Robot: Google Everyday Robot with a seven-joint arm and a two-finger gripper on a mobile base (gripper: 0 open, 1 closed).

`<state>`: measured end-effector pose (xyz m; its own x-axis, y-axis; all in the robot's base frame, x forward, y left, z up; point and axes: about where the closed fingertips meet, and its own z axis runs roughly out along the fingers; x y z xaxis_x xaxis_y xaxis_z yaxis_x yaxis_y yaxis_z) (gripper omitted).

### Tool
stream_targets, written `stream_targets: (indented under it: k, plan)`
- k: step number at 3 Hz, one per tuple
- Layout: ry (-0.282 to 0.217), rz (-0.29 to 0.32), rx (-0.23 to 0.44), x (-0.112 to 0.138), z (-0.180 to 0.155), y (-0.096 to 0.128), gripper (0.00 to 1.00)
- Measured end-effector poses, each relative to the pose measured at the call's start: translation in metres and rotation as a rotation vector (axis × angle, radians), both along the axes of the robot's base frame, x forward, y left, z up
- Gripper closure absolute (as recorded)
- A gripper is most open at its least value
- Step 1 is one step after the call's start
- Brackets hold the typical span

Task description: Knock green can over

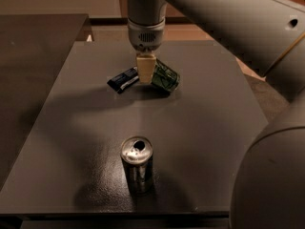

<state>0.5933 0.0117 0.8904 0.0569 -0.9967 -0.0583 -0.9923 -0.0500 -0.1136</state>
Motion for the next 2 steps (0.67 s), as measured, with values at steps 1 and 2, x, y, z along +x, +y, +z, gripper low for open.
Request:
stream_targets:
  k: [1, 2]
  plan:
    - [-0.011, 0.001, 0.01, 0.0034, -0.0007, 0.0029, 0.0]
    - [-0.012, 0.001, 0.01, 0.0034, -0.0007, 0.0029, 0.0]
